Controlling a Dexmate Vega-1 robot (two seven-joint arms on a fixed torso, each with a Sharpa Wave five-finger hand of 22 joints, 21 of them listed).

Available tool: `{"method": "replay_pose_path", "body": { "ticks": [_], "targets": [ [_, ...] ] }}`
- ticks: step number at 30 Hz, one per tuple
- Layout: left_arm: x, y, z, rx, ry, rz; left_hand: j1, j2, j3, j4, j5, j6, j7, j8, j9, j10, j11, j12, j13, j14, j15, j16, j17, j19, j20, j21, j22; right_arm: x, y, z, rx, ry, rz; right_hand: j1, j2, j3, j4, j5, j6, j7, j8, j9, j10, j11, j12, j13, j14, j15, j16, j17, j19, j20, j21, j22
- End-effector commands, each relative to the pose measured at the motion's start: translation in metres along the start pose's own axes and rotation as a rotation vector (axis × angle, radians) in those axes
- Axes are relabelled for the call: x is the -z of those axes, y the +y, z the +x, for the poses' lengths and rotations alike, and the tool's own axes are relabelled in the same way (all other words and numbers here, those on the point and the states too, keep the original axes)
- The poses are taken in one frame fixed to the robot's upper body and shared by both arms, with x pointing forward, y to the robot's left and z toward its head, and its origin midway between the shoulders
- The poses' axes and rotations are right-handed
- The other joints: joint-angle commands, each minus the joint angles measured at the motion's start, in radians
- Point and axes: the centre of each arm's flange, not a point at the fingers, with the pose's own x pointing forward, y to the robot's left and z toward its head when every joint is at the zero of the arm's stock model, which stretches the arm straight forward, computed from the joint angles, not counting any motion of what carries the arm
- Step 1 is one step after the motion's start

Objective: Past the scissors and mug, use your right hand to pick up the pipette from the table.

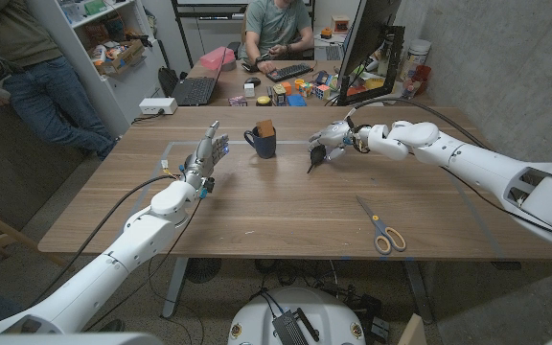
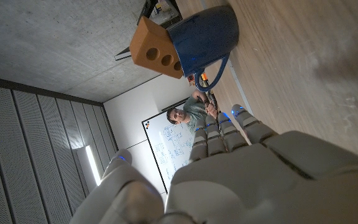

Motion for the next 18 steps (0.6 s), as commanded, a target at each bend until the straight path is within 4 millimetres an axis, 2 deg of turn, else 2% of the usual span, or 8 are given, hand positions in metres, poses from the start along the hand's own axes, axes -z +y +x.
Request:
{"method": "replay_pose_path", "body": {
  "ticks": [1, 5, 11, 18],
  "targets": [
    [-0.001, -0.0007, 0.0022, 0.001, 0.001, 0.003, 0.003, 0.004, -0.004, 0.002, 0.006, 0.008, 0.002, 0.003, 0.002, 0.006, 0.002, 0.004, 0.004, 0.008, 0.0, 0.007, 0.002, 0.004, 0.004, 0.008, 0.003, 0.0026, 0.0013, 0.0003, 0.02, 0.012, 0.008, 0.028, 0.008, 0.018, -0.001, 0.014, 0.071, 0.001, 0.031, 0.022, 0.073, -0.009, 0.041, 0.038, 0.075, -0.052, 0.029, 0.023, 0.058, -0.037, 0.009, 0.004],
    [-0.0007, -0.0007, 0.0028, 0.002, -0.001, 0.002, 0.003, 0.005, -0.005, 0.002, 0.006, 0.008, 0.003, 0.003, 0.002, 0.005, 0.002, 0.003, 0.004, 0.008, 0.001, 0.007, 0.002, 0.005, 0.003, 0.008, 0.003, 0.0022, 0.0008, 0.0004, 0.022, 0.015, 0.004, 0.039, 0.016, 0.025, 0.0, 0.017, 0.121, 0.001, 0.062, 0.04, 0.108, -0.017, 0.062, 0.064, 0.117, -0.064, 0.048, 0.039, 0.098, -0.067, 0.016, 0.005],
    [-0.0006, -0.0001, 0.0034, 0.0, 0.001, 0.001, 0.003, 0.006, -0.006, 0.002, 0.006, 0.008, 0.003, 0.003, 0.002, 0.005, 0.003, 0.003, 0.004, 0.007, 0.0, 0.007, 0.002, 0.005, 0.004, 0.008, 0.003, 0.0018, -0.0001, 0.0001, 0.023, 0.021, 0.008, 0.053, 0.019, 0.029, -0.003, 0.018, 0.167, 0.005, 0.097, 0.061, 0.133, -0.014, 0.082, 0.096, 0.157, -0.076, 0.067, 0.06, 0.13, -0.087, 0.022, 0.007],
    [0.002, 0.0007, 0.0025, -0.002, 0.0, -0.005, 0.004, 0.007, -0.008, 0.002, 0.007, 0.009, 0.002, 0.003, 0.002, 0.006, 0.003, 0.004, 0.004, 0.007, 0.001, 0.007, 0.002, 0.005, 0.003, 0.008, 0.003, 0.0005, -0.0046, -0.0006, 0.029, 0.021, 0.004, 0.061, 0.021, 0.031, -0.004, 0.018, 0.179, 0.01, 0.111, 0.071, 0.143, -0.019, 0.094, 0.113, 0.174, -0.085, 0.074, 0.071, 0.14, -0.099, 0.024, 0.008]
  ]
}}
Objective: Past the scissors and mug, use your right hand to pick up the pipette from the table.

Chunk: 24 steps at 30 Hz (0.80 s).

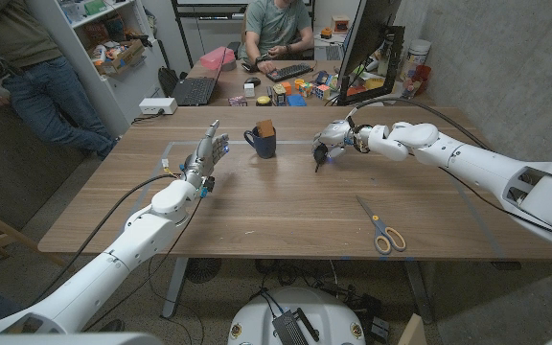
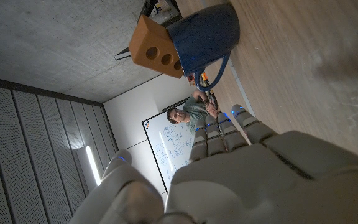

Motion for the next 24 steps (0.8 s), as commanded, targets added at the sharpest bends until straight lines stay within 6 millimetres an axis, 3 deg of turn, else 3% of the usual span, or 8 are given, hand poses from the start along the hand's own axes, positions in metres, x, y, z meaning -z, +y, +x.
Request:
{"method": "replay_pose_path", "body": {
  "ticks": [1, 12, 24],
  "targets": [
    [0.003, 0.001, 0.0, -0.004, 0.001, -0.005, 0.004, 0.007, -0.004, -0.003, 0.007, 0.009, 0.003, 0.003, 0.002, 0.006, 0.003, 0.004, 0.004, 0.006, 0.001, 0.007, 0.002, 0.004, 0.004, 0.008, 0.003, -0.002, -0.005, -0.001, 0.01, 0.01, -0.002, 0.009, 0.004, 0.008, 0.0, 0.005, 0.01, 0.001, 0.008, 0.007, 0.011, 0.0, 0.008, 0.009, 0.01, -0.079, 0.006, 0.007, 0.009, -0.002, 0.008, 0.004],
    [0.004, 0.001, -0.001, -0.004, -0.009, -0.007, 0.005, 0.008, -0.007, -0.003, 0.008, 0.01, 0.004, 0.003, 0.002, 0.006, 0.001, 0.004, 0.004, 0.007, 0.0, 0.007, 0.002, 0.005, 0.003, 0.008, 0.003, 0.0, -0.024, -0.008, 0.036, 0.018, 0.001, 0.008, 0.003, 0.007, 0.004, 0.002, -0.005, -0.004, 0.009, 0.015, 0.017, 0.003, 0.016, 0.027, 0.02, -0.074, 0.009, 0.019, 0.005, -0.001, 0.004, 0.005],
    [0.006, 0.0, 0.001, 0.002, -0.025, -0.021, 0.006, 0.01, -0.01, -0.003, 0.009, 0.012, 0.004, 0.004, 0.002, 0.008, 0.001, 0.004, 0.004, 0.008, 0.0, 0.007, 0.002, 0.005, 0.004, 0.008, 0.003, 0.007, -0.065, -0.028, 0.077, 0.019, 0.004, 0.001, 0.004, 0.006, 0.01, -0.003, 0.01, 0.002, 0.022, 0.023, 0.028, -0.001, 0.025, 0.045, 0.028, -0.076, 0.012, 0.029, -0.002, 0.0, 0.0, 0.006]
  ]
}}
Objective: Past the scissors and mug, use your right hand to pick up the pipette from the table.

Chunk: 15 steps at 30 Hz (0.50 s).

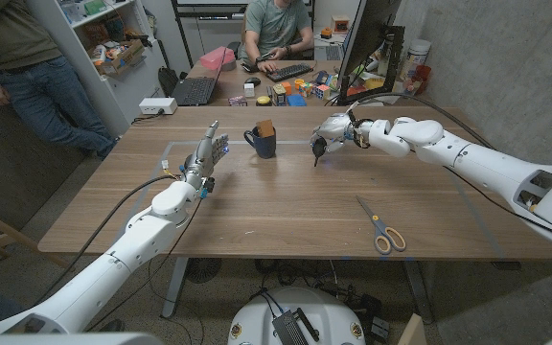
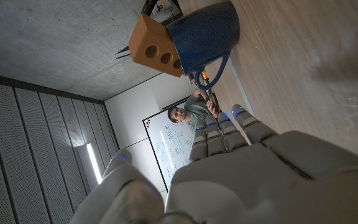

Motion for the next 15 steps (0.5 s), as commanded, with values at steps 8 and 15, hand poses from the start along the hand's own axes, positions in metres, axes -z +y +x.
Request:
{"method": "replay_pose_path", "body": {
  "ticks": [8, 15],
  "targets": [
    [0.004, -0.002, 0.003, 0.01, -0.021, -0.017, 0.001, 0.005, -0.007, 0.001, 0.01, 0.011, 0.001, 0.004, 0.002, 0.007, 0.001, 0.004, 0.004, 0.008, 0.0, 0.007, 0.002, 0.005, 0.002, 0.008, 0.003, 0.011, -0.064, -0.024, 0.061, 0.017, -0.019, -0.008, 0.002, 0.002, 0.009, -0.007, 0.017, 0.007, 0.011, 0.01, 0.016, 0.0, 0.014, 0.018, 0.015, -0.076, 0.007, 0.011, -0.006, 0.001, -0.003, 0.002],
    [0.005, 0.0, 0.001, 0.011, -0.031, -0.027, 0.002, 0.006, -0.009, 0.0, 0.011, 0.011, 0.0, 0.004, 0.002, 0.007, 0.0, 0.004, 0.004, 0.008, 0.0, 0.007, 0.002, 0.005, 0.003, 0.008, 0.003, 0.017, -0.09, -0.033, 0.077, 0.033, -0.062, -0.01, 0.004, 0.004, 0.01, -0.01, 0.023, 0.01, 0.017, 0.015, 0.026, 0.004, 0.019, 0.027, 0.023, -0.08, 0.008, 0.015, -0.005, 0.0, -0.004, 0.002]
  ]
}}
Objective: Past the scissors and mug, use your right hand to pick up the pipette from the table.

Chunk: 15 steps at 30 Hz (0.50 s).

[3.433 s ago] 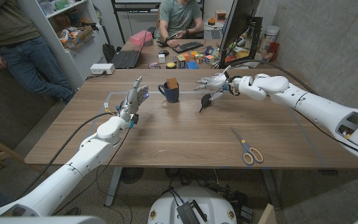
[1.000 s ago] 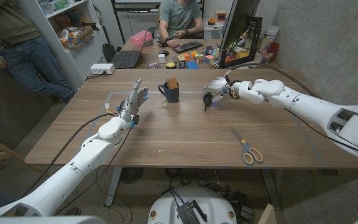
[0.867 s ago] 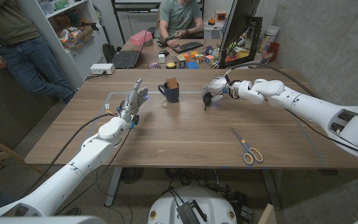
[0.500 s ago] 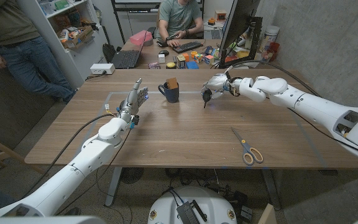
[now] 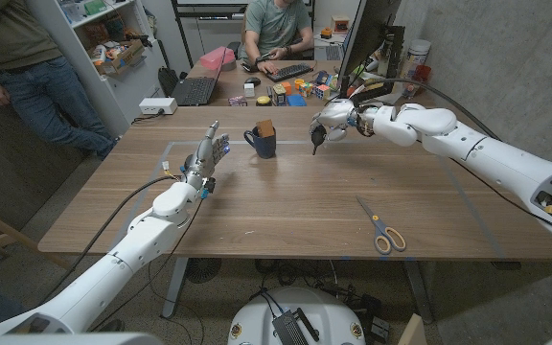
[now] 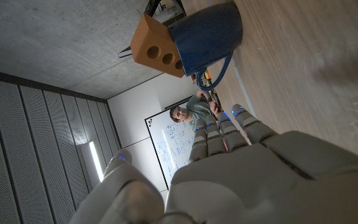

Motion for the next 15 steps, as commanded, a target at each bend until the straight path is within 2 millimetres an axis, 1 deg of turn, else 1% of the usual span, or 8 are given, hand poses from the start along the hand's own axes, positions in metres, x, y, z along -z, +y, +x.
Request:
{"method": "replay_pose_path", "body": {
  "ticks": [1, 4, 5, 7, 13, 15],
  "targets": [
    [0.002, 0.002, -0.002, 0.004, -0.015, -0.013, 0.002, 0.006, -0.001, -0.001, 0.002, 0.011, 0.001, 0.004, 0.002, 0.008, 0.001, 0.004, 0.004, 0.008, 0.0, 0.007, 0.002, 0.005, 0.003, 0.008, 0.003, 0.012, -0.048, -0.014, 0.031, 0.029, -0.06, -0.01, 0.004, 0.004, 0.003, -0.002, 0.016, 0.003, 0.009, 0.006, 0.014, 0.003, 0.005, 0.008, 0.013, -0.081, 0.009, 0.006, -0.005, 0.0, -0.004, 0.003],
    [0.002, 0.003, -0.002, 0.002, -0.017, -0.012, 0.003, 0.007, -0.002, -0.001, 0.003, 0.012, 0.0, 0.004, 0.002, 0.008, 0.001, 0.004, 0.004, 0.008, 0.0, 0.007, 0.002, 0.005, 0.003, 0.008, 0.003, 0.013, -0.056, -0.015, 0.035, 0.031, -0.063, -0.009, 0.006, 0.007, 0.003, -0.004, 0.016, 0.003, 0.01, 0.007, 0.02, 0.004, 0.007, 0.012, 0.017, -0.082, 0.009, 0.007, -0.002, -0.002, -0.003, 0.003],
    [0.001, 0.004, -0.003, 0.003, -0.021, -0.013, 0.003, 0.007, -0.002, -0.001, 0.003, 0.012, 0.0, 0.004, 0.002, 0.008, 0.001, 0.004, 0.004, 0.008, 0.0, 0.007, 0.002, 0.005, 0.003, 0.008, 0.003, 0.014, -0.064, -0.016, 0.045, 0.033, -0.076, -0.009, 0.006, 0.007, 0.002, -0.004, 0.015, 0.003, 0.011, 0.008, 0.022, 0.003, 0.008, 0.013, 0.017, -0.082, 0.009, 0.008, -0.002, -0.003, -0.003, 0.003],
    [0.0, 0.004, -0.004, 0.001, -0.022, -0.011, 0.003, 0.007, -0.003, -0.001, 0.003, 0.011, 0.001, 0.004, 0.002, 0.007, 0.002, 0.004, 0.004, 0.008, 0.0, 0.007, 0.002, 0.005, 0.003, 0.008, 0.003, 0.015, -0.072, -0.018, 0.058, 0.037, -0.074, -0.008, 0.007, 0.009, 0.002, -0.005, 0.017, 0.004, 0.012, 0.009, 0.025, 0.002, 0.01, 0.016, 0.022, -0.082, 0.01, 0.008, 0.0, -0.005, -0.003, 0.003],
    [-0.001, 0.008, -0.007, -0.003, -0.029, -0.012, 0.004, 0.008, -0.004, -0.002, 0.004, 0.011, 0.0, 0.003, 0.002, 0.007, 0.003, 0.004, 0.004, 0.008, 0.0, 0.007, 0.002, 0.004, 0.003, 0.008, 0.003, 0.018, -0.094, -0.02, 0.07, 0.04, -0.113, -0.009, 0.007, 0.013, 0.001, -0.009, 0.02, 0.006, 0.017, 0.013, 0.038, 0.003, 0.015, 0.025, 0.032, -0.084, 0.012, 0.01, 0.004, -0.008, -0.002, 0.003],
    [-0.002, 0.009, -0.009, -0.002, -0.033, -0.013, 0.004, 0.008, -0.005, -0.002, 0.004, 0.011, 0.0, 0.003, 0.002, 0.007, 0.003, 0.004, 0.004, 0.009, 0.0, 0.007, 0.002, 0.004, 0.003, 0.008, 0.003, 0.019, -0.101, -0.021, 0.073, 0.044, -0.116, -0.01, 0.008, 0.014, 0.002, -0.011, 0.021, 0.005, 0.018, 0.015, 0.041, 0.006, 0.016, 0.027, 0.037, -0.086, 0.013, 0.011, 0.004, -0.008, -0.002, 0.003]
  ]
}}
